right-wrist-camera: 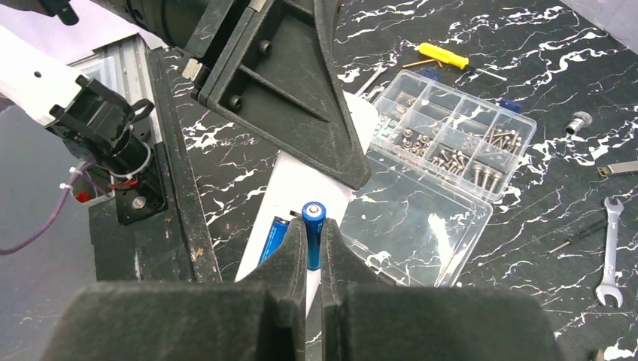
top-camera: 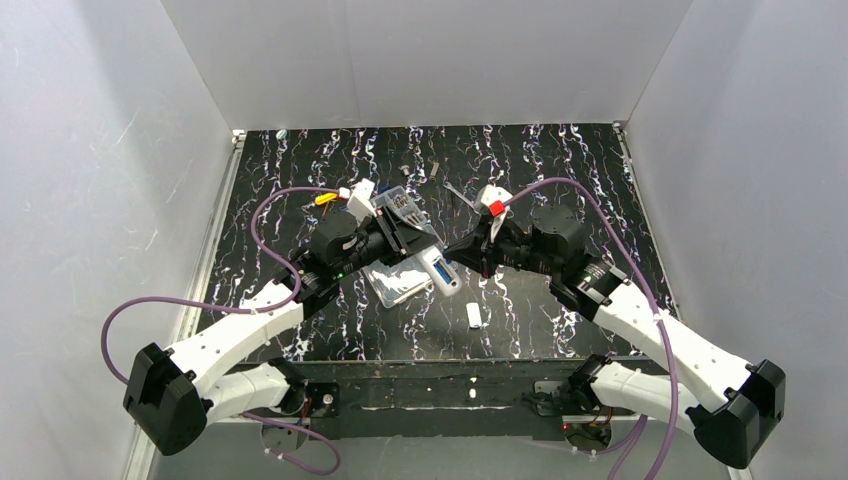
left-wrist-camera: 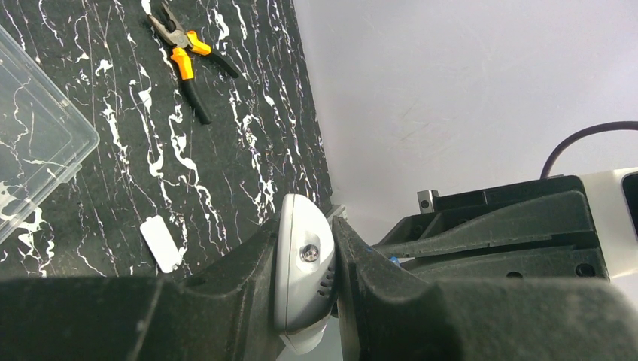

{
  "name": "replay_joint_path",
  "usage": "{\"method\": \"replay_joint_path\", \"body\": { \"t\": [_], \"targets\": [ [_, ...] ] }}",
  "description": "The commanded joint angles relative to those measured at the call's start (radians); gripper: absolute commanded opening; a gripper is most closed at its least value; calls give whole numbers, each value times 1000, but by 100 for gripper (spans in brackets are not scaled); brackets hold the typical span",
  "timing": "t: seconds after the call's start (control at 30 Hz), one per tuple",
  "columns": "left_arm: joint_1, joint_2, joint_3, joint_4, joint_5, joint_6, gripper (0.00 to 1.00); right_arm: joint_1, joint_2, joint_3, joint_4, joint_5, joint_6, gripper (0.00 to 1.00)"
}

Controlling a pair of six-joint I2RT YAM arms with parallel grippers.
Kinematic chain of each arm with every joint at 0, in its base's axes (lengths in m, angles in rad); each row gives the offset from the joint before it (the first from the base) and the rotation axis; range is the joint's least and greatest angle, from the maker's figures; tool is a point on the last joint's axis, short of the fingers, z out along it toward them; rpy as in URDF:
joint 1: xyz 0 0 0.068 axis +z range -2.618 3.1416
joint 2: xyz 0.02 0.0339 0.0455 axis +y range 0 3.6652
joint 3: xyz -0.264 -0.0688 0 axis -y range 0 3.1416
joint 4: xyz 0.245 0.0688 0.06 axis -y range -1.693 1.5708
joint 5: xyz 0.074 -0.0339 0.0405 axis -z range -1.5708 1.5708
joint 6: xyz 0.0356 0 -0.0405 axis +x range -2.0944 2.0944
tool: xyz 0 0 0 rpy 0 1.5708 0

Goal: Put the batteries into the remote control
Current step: Load the battery into the remote control.

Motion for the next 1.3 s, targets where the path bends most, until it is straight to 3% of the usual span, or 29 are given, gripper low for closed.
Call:
{"method": "replay_joint_path", "body": {
  "t": [0.0, 0.5, 1.27],
  "targets": [
    [-3, -29, 39, 49, 20, 8, 0, 4, 8, 5, 32, 34, -7, 1],
    [-3, -9, 41, 43, 26, 13, 0, 4, 17, 7, 40, -73, 40, 1],
    [-2, -5, 45, 45, 24, 12, 0, 5, 27, -30, 57, -48, 32, 1]
  ]
}}
